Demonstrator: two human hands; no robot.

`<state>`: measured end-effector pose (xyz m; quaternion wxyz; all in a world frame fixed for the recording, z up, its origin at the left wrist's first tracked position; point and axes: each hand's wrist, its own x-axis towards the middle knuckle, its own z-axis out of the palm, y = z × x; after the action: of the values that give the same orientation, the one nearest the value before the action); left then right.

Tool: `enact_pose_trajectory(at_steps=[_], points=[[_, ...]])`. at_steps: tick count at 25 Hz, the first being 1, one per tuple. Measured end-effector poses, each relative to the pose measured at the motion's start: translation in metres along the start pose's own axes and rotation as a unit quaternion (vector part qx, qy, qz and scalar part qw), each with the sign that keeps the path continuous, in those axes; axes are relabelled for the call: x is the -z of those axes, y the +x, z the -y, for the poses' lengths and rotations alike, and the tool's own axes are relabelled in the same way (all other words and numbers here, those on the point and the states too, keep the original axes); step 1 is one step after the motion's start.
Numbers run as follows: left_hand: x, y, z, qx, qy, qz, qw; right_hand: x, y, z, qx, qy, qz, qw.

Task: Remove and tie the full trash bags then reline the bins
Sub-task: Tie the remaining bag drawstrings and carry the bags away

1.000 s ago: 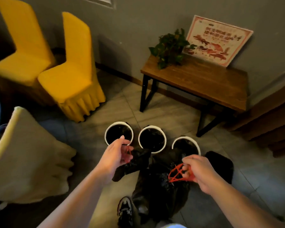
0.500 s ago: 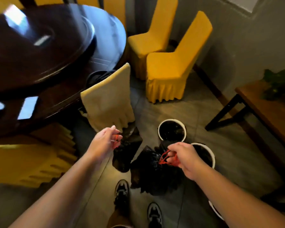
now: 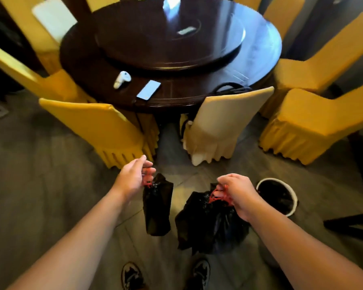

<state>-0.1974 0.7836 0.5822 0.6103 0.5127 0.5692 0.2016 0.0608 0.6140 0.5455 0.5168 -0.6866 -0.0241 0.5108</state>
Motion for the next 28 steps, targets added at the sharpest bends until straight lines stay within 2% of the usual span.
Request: enact_pose_trajectory(at_steps=[5, 12, 17, 19, 22, 28], points=[[0.099, -0.032, 0.051, 0.005, -0.014, -0.071, 0.997, -0.085, -0.011, -0.023, 0.001, -0.076, 0.040, 0.996], [0.244, -0.074, 0.114, 0.028, -0.101, -0.162, 0.981, -0.232, -0.037, -0.052, -0.002, -0.168, 0.103, 0.980], [0.338, -0.090, 0.143, 0.056, -0.247, -0.194, 0.948, -0.343, -0.056, -0.087, 0.016, -0.221, 0.135, 0.966], [0.377, -0.096, 0.158, 0.068, -0.274, -0.205, 0.937, -0.390, -0.065, -0.099, 0.029, -0.258, 0.152, 0.954], [0.424, -0.101, 0.174, 0.078, -0.282, -0.230, 0.928, -0.451, -0.074, -0.109, 0.054, -0.302, 0.186, 0.933], [0.518, -0.102, 0.199, 0.082, -0.252, -0.345, 0.901, -0.583, -0.074, -0.119, 0.057, -0.329, 0.260, 0.906]])
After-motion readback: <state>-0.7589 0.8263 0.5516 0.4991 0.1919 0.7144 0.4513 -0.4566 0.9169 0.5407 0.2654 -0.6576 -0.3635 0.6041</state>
